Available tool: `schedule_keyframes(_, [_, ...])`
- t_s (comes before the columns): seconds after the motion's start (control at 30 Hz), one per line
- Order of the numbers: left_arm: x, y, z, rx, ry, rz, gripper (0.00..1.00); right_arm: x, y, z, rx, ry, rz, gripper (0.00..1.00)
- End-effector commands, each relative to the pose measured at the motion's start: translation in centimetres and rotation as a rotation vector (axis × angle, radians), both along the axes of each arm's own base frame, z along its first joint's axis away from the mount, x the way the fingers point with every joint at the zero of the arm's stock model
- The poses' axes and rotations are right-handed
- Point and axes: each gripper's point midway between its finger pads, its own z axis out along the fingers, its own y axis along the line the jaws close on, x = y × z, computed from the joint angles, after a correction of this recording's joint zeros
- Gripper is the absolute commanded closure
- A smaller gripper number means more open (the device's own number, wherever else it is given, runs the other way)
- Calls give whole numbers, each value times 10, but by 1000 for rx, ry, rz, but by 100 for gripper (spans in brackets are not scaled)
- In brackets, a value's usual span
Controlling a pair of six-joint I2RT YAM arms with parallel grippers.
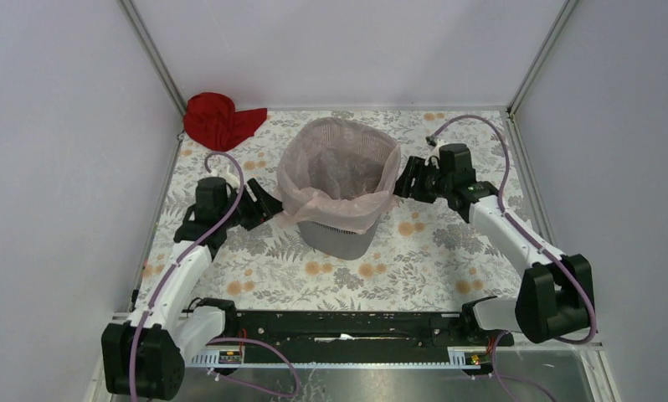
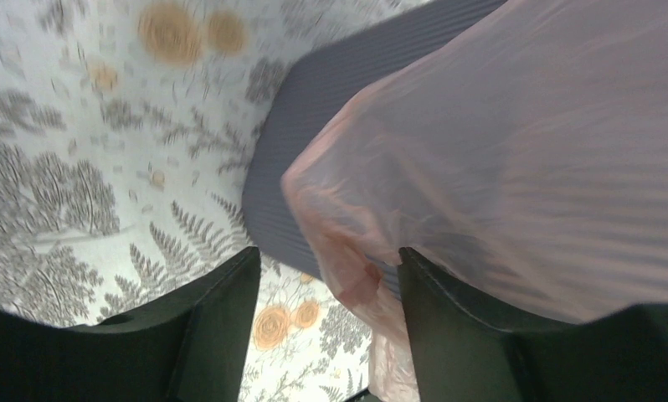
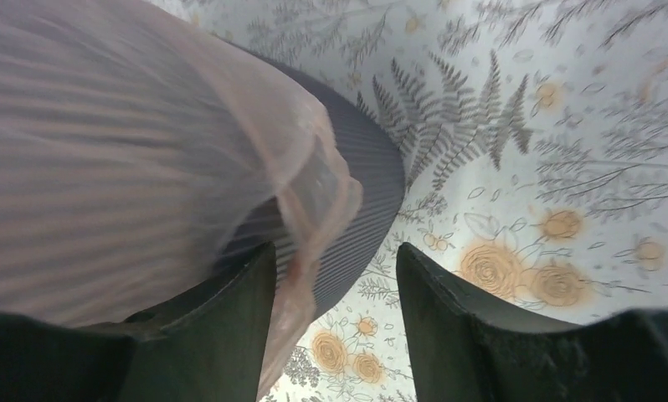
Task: Put the trash bags into the trash bin
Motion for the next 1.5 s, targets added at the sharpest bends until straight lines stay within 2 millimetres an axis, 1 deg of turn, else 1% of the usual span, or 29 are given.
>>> schedule_keyframes(0.0, [1, -16, -13, -91, 9, -41, 38, -2, 28, -14, 152, 43, 70, 42])
schedule_keyframes(0.03, [-1, -17, -21, -90, 26, -45, 38, -5, 29, -24, 143, 71, 72, 44])
schedule_keyframes(0.1, [-3, -21, -34, -94, 60, -62, 39, -7, 25, -36, 123, 100, 58, 46])
schedule_keyframes(0.13, [-4, -23, -38, -95, 72, -73, 39, -6, 21, -37, 104, 97, 44, 46])
schedule_keyframes(0.2, [-5, -28, -42, -87, 84, -92, 40, -2, 15, -28, 63, 65, 28, 44])
schedule_keyframes(0.27, [-5, -32, -41, -75, 79, -99, 39, 4, 2, -10, -16, 17, -1, 42])
schedule_keyframes(0.3, [-4, -32, -40, -69, 71, -98, 39, 4, -8, -3, -69, 11, -25, 40])
schedule_keyframes(0.37, [-3, -32, -38, -57, 59, -96, 39, 9, -30, 18, -167, -41, -93, 37])
schedule_keyframes(0.43, [-2, -32, -42, -47, 62, -96, 39, 11, -46, 38, -233, -93, -142, 33])
schedule_keyframes(0.57, [-5, -36, -58, -62, 111, -108, 38, 13, -67, 85, -311, -180, -204, 29])
schedule_keyframes(0.6, [-6, -37, -60, -69, 114, -109, 38, 14, -71, 97, -328, -197, -215, 29])
schedule_keyframes(0.67, [-7, -37, -61, -76, 106, -105, 38, 17, -74, 126, -337, -244, -223, 29])
schedule_keyframes(0.73, [-6, -37, -59, -72, 89, -108, 37, 20, -66, 161, -297, -315, -199, 28])
schedule_keyframes(0.77, [-6, -37, -57, -71, 81, -113, 37, 21, -56, 176, -256, -345, -159, 23])
schedule_keyframes(0.8, [-5, -38, -55, -72, 75, -117, 36, 23, -43, 192, -207, -377, -112, 8])
schedule_keyframes(0.83, [-5, -39, -54, -75, 71, -123, 35, 22, -25, 206, -156, -398, -49, 1])
schedule_keyframes(0.87, [-5, -40, -52, -79, 68, -130, 34, 22, -7, 222, -118, -425, 6, 1])
schedule_keyframes(0.9, [-4, -42, -51, -84, 66, -136, 34, 21, 13, 230, -105, -440, 60, 0])
schedule_keyframes(0.93, [-5, -43, -51, -87, 67, -137, 34, 20, 35, 232, -120, -446, 113, 0])
schedule_keyframes(0.97, [-5, -44, -50, -90, 66, -139, 33, 13, 64, 231, -139, -446, 190, 0])
schedule_keyframes(1.0, [-6, -45, -49, -93, 64, -141, 33, 11, 85, 229, -162, -442, 246, 0])
schedule_keyframes(1.03, [-6, -45, -49, -94, 61, -141, 32, 11, 101, 219, -197, -411, 284, 0])
schedule_keyframes(1.1, [-9, -46, -47, -96, 52, -146, 32, 10, 124, 196, -273, -337, 333, 0])
schedule_keyframes(1.17, [-12, -45, -45, -98, 46, -142, 32, 9, 140, 172, -359, -279, 368, 0])
schedule_keyframes(1.23, [-15, -44, -45, -102, 42, -137, 31, 9, 144, 146, -462, -222, 371, 0])
schedule_keyframes(1.27, [-16, -44, -44, -103, 39, -136, 31, 8, 146, 129, -509, -189, 382, 0])
schedule_keyframes(1.33, [-17, -44, -44, -103, 34, -137, 30, 4, 143, 106, -571, -132, 392, 0])
schedule_keyframes(1.47, [-16, -43, -44, -98, 33, -137, 29, 0, 135, 72, -645, -54, 399, 0])
